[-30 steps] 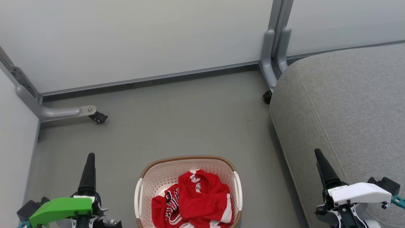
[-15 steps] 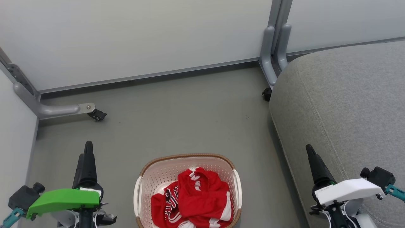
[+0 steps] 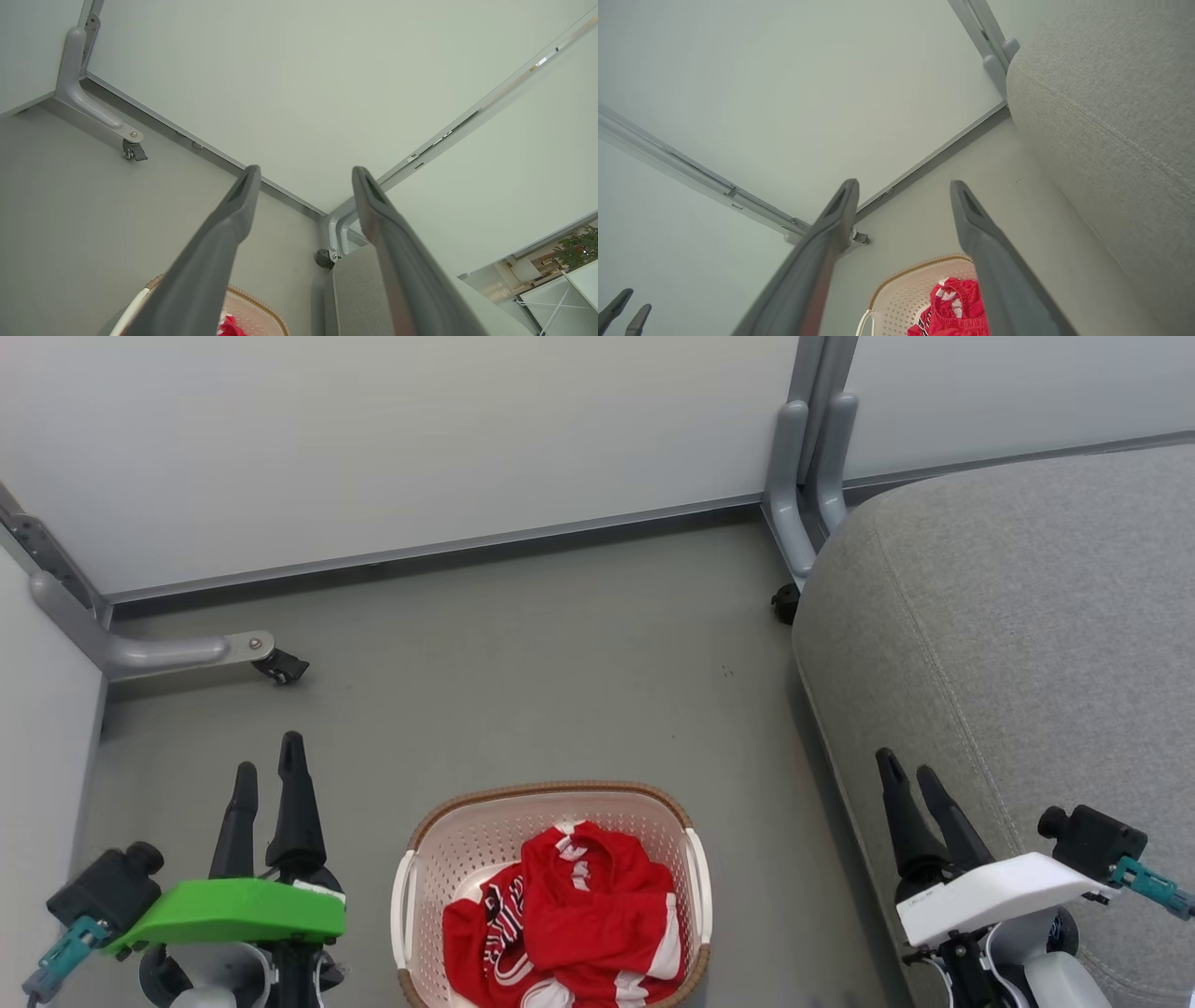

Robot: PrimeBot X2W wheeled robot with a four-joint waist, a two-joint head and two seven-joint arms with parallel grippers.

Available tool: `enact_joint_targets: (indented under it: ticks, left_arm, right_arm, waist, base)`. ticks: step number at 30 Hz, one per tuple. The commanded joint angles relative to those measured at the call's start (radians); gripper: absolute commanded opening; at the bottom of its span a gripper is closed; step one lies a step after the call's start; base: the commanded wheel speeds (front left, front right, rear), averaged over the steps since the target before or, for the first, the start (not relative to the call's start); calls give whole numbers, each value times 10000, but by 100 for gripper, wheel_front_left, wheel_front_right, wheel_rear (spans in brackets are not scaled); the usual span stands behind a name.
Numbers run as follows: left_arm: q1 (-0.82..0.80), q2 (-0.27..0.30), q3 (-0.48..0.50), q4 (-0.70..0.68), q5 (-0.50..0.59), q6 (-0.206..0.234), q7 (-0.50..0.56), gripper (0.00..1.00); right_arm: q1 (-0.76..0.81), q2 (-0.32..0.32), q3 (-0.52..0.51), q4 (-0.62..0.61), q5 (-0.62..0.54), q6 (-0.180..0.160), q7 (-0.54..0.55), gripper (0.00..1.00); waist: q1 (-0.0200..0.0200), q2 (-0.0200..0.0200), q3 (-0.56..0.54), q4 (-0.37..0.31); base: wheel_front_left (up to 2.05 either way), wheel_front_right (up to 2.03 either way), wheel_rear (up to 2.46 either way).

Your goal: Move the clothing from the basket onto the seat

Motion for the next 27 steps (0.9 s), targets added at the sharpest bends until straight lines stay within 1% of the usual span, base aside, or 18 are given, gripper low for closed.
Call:
enact_joint_targets:
  ticks: [1, 7, 15, 17, 27]
  left_arm:
    - [13, 74, -90, -206, 567, 123, -97, 100]
    - [81, 91, -410, -291, 1923, 504, -276, 100]
    - [163, 380, -1076, -377, 3079, 1052, -495, 100]
    - [215, 441, -1211, -386, 3227, 1142, -558, 100]
    - [365, 569, -1562, -474, 4061, 1322, -807, 100]
  right_arm:
    - [-147, -67, 75, -205, -395, 4, -113, 100]
    - [-119, -74, 119, -487, -1096, 4, -292, 100]
    - [10, -83, 302, -678, -1946, 4, -510, 100]
    - [39, -83, 384, -699, -2133, 4, -572, 100]
    - [137, -92, 646, -800, -3071, 4, -825, 100]
  waist:
    - [0, 0, 15, -3]
    - [0, 0, 54, -16]
    - [0, 0, 62, -28]
    - [0, 0, 72, -33]
    - [0, 0, 99, -59]
  base:
    - [0, 0, 0]
    - [0, 0, 0]
    - [0, 0, 0]
    - [0, 0, 0]
    - [0, 0, 0]
